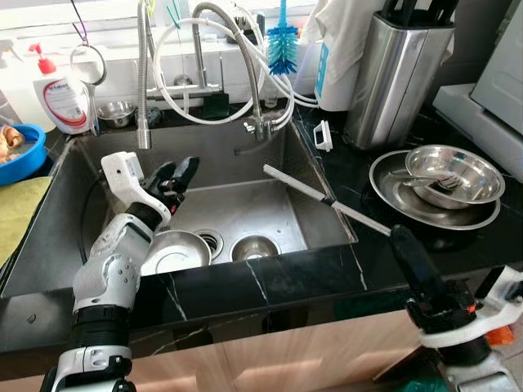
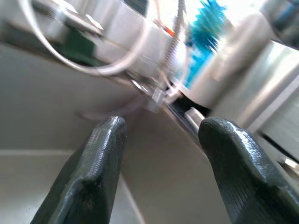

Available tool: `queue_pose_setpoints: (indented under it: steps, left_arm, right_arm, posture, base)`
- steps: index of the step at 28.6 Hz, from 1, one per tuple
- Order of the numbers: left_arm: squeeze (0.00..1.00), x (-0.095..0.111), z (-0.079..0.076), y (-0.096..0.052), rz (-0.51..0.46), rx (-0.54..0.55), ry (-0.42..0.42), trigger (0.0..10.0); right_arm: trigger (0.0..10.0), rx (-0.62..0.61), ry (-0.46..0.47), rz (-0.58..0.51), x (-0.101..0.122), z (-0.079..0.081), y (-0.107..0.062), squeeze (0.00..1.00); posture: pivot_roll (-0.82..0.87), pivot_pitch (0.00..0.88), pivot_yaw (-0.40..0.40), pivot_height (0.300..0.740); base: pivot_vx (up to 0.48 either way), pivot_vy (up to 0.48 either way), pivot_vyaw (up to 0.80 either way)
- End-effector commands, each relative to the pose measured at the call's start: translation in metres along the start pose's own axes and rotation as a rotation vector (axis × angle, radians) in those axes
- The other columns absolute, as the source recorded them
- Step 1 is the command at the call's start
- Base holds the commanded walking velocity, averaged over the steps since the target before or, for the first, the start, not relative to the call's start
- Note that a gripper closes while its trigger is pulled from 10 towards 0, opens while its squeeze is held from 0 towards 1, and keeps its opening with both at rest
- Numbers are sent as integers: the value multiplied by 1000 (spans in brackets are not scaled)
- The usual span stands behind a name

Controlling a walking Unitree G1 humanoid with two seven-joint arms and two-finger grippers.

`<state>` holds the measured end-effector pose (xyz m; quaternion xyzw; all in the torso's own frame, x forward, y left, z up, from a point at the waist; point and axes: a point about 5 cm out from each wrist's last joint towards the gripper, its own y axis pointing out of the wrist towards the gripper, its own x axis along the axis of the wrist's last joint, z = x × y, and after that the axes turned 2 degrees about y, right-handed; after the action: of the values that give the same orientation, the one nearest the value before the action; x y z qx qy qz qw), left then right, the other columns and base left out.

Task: Kitchen organization

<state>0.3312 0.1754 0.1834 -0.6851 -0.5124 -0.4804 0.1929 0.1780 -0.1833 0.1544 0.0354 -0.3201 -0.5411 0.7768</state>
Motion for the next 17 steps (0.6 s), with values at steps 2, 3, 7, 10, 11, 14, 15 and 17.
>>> queue_pose_setpoints:
  steps: [2, 3, 7, 10, 11, 14, 15, 17]
  left_arm:
    - [0, 1, -8, -5, 6, -88, -108, 10000]
    - [0, 1, -8, -6, 4, -92, -124, 10000]
    - [0, 3, -10, -12, 7, -153, -226, 10000]
    - [0, 5, -10, -14, 3, -169, -273, 10000]
    - [0, 5, -10, -14, 4, -172, -277, 10000]
    - [0, 5, -17, -14, 29, -226, -286, 10000]
    - [0, 4, -18, -14, 33, -232, -287, 10000]
    - [0, 3, -23, -14, 48, -257, -282, 10000]
  right_arm:
    - [10000, 15, 1, 6, 0, 2, -1, 0]
    - [10000, 15, 3, 5, 0, 2, -1, 0]
    - [10000, 22, 7, 7, -1, 3, -2, 0]
    - [10000, 34, 17, -2, -2, 4, -2, 0]
    - [10000, 36, 18, -1, -2, 4, -2, 0]
    - [10000, 52, 25, 0, -3, 5, -2, 0]
    - [10000, 55, 26, -1, -2, 5, -2, 0]
    - [10000, 63, 27, 6, -4, 6, -2, 0]
  posture:
    - [-93, 0, 24, 740]
    - [-93, 0, 24, 740]
    - [-90, 0, 26, 740]
    - [-87, 0, 27, 740]
    - [-87, 0, 27, 740]
    - [-86, 0, 28, 740]
    - [-86, 0, 28, 740]
    - [-86, 0, 29, 740]
  base:
    - [0, 0, 0]
    - [0, 0, 0]
    - [0, 0, 0]
    - [0, 0, 0]
    - [0, 0, 0]
    - [0, 0, 0]
    - [0, 0, 0]
    - [0, 0, 0]
